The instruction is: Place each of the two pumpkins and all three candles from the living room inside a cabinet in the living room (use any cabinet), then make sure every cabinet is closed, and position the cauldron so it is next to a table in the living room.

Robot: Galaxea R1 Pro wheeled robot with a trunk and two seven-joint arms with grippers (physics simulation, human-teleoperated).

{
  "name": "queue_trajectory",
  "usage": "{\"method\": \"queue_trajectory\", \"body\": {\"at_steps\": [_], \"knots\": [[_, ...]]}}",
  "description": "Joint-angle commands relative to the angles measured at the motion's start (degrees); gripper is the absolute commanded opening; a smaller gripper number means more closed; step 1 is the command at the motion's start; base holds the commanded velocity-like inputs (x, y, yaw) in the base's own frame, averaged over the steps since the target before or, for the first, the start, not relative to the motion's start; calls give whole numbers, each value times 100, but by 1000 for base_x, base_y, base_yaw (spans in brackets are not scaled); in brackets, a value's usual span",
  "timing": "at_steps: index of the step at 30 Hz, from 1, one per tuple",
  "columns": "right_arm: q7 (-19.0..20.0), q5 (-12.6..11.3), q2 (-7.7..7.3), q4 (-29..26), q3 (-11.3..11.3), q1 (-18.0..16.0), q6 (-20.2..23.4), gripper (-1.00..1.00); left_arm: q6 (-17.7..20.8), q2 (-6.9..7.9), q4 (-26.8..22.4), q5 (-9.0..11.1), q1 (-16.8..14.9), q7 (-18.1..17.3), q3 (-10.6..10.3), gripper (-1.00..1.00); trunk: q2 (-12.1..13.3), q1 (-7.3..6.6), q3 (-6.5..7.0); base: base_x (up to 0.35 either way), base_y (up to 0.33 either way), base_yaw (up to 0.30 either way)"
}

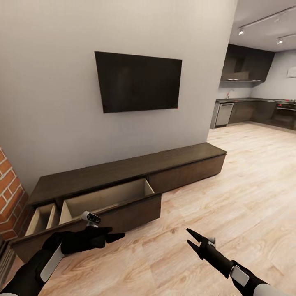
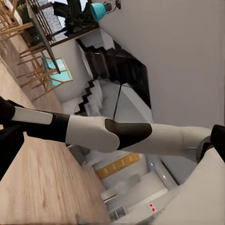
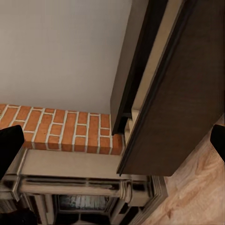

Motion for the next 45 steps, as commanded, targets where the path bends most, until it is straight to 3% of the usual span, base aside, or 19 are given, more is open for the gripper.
{"method": "queue_trajectory", "body": {"at_steps": [1, 23, 35, 45], "knots": [[12, -60, -2, 2, 46, -4, 50, 100, 61, 6, -1, 8, -3, -22, -14, 100, 39, -23, 13, 0, 0, -289], [9, -60, -2, 3, 46, -4, 37, 100, 59, 6, -2, 0, -3, -22, -21, 100, 921, -507, 408, -4, 0, -289], [3, -60, -2, 3, 46, -4, 29, 100, 58, 6, -1, 1, -3, -22, -21, 100, 1403, -770, 623, -250, 0, -289], [3, -60, -1, 3, 46, -4, 29, 100, 53, 9, -1, 1, -3, -22, -21, 100, 1804, -990, 803, -29, 0, -289]]}}
